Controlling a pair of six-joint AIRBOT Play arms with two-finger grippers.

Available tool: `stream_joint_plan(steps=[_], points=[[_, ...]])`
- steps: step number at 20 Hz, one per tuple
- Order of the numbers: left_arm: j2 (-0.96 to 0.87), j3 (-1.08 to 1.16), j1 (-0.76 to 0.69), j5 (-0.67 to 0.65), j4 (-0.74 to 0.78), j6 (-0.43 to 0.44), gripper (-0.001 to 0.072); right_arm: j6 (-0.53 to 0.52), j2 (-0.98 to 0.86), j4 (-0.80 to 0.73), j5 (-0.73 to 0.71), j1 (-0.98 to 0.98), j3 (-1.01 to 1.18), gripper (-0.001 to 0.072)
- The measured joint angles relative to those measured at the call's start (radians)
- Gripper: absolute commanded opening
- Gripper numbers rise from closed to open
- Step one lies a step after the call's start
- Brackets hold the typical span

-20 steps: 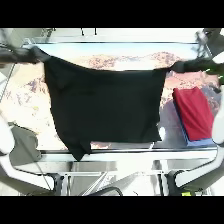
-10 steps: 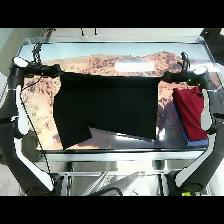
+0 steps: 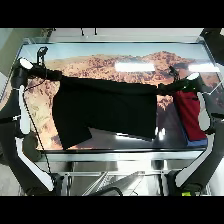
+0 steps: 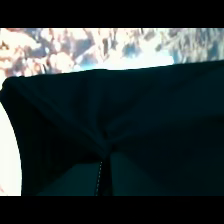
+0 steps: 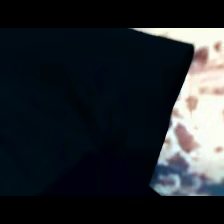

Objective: Fold the shirts.

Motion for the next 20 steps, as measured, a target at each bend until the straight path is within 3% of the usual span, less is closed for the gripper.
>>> stream_joint_plan(steps=[4,5,6,7,13,17,20], points=[[0.000,0.000,-0.009,-0.018,0.061,0.035,0.0018,0.004,0.002,-0.011,0.016,0.011,-0.016,0.0017],[0.000,0.000,-0.010,-0.019,0.066,0.040,0.0038,0.004,0.003,-0.013,0.019,0.012,-0.018,0.0068],[0.000,0.000,-0.010,-0.019,0.072,0.046,0.0395,0.004,0.003,-0.014,0.026,0.013,-0.019,0.0253],[0.000,0.000,-0.011,-0.021,0.074,0.050,0.0676,0.005,0.003,-0.015,0.034,0.013,-0.019,0.0300],[0.037,0.000,0.016,-0.074,0.087,-0.059,0.0666,0.040,0.050,-0.053,0.128,-0.015,-0.021,0.0300],[0.097,-0.041,0.074,-0.214,0.086,-0.167,0.0665,0.062,0.149,-0.074,0.193,-0.077,-0.053,0.0300],[0.171,-0.198,0.120,-0.322,0.087,-0.254,0.0666,0.068,0.258,-0.096,0.219,-0.127,-0.175,0.0300]])
